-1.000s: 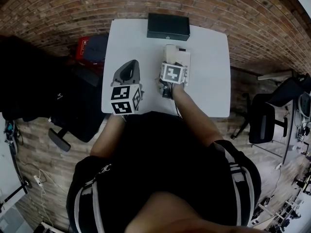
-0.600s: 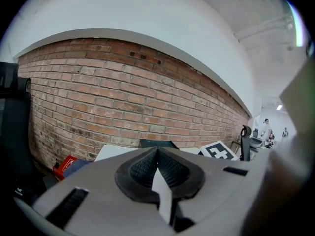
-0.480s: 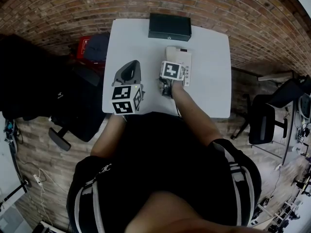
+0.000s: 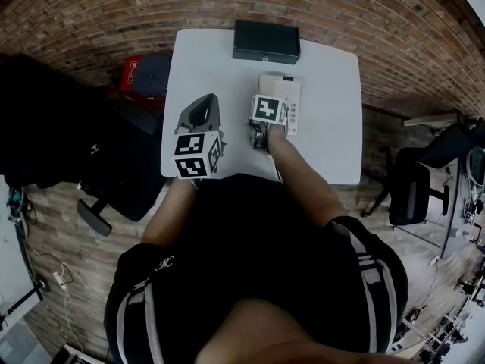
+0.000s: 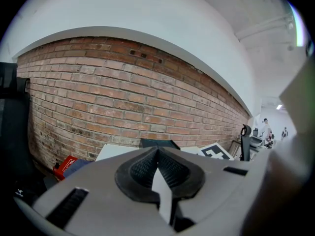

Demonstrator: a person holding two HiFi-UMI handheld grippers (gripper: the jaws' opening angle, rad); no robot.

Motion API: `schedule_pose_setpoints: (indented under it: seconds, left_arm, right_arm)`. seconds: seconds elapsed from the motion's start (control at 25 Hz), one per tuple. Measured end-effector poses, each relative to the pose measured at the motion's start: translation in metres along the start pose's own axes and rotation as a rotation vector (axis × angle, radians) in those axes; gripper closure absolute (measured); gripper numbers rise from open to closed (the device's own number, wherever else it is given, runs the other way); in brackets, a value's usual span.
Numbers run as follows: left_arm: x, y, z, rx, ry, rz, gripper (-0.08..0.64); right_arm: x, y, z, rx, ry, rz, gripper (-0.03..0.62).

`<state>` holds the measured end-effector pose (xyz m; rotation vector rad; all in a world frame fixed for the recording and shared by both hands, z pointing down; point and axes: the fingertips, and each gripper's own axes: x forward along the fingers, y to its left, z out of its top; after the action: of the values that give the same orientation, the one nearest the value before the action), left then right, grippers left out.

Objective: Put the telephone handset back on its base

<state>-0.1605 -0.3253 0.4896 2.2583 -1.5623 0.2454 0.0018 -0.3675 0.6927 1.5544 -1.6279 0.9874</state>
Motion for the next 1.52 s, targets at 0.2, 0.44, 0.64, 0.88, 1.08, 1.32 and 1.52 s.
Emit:
schedule_pose_setpoints:
  seconds: [0.2,0.44,0.64,0.88,1.08,1.32,1.52]
  left_arm:
    - [0.002,0.000,0.001,0.002,0.000,-0.003,0.558]
    - [0.005,-0.002,0.004,0.006,-0.002,-0.016,0.558]
    - [0.007,-0.004,0.005,0.008,-0.001,-0.027,0.558]
    - [0.008,-0.006,0.006,0.012,0.000,-0.030,0.558]
    - [0.008,-0.004,0.006,0.011,0.003,-0.030,0.558]
    - [0.009,-0.008,0.008,0.014,-0.007,-0.036,0.558]
    - [0.012,-0.010,0.013,0.018,-0.022,-0.047,0.558]
  right_arm:
    - [0.001,0.000,0.000,-0.009,0.010,-0.011,0.393]
    - [0.003,0.001,0.000,-0.028,0.034,-0.043,0.391]
    - [0.006,0.002,-0.001,-0.047,0.051,-0.071,0.391]
    - [0.012,0.002,-0.004,-0.047,0.066,-0.070,0.390]
    - [0.007,0.005,0.006,-0.012,-0.007,-0.027,0.347]
    - [-0.043,0.018,0.049,0.014,-0.240,0.128,0.334]
    - [-0.114,0.009,0.091,0.063,-0.556,0.226,0.541]
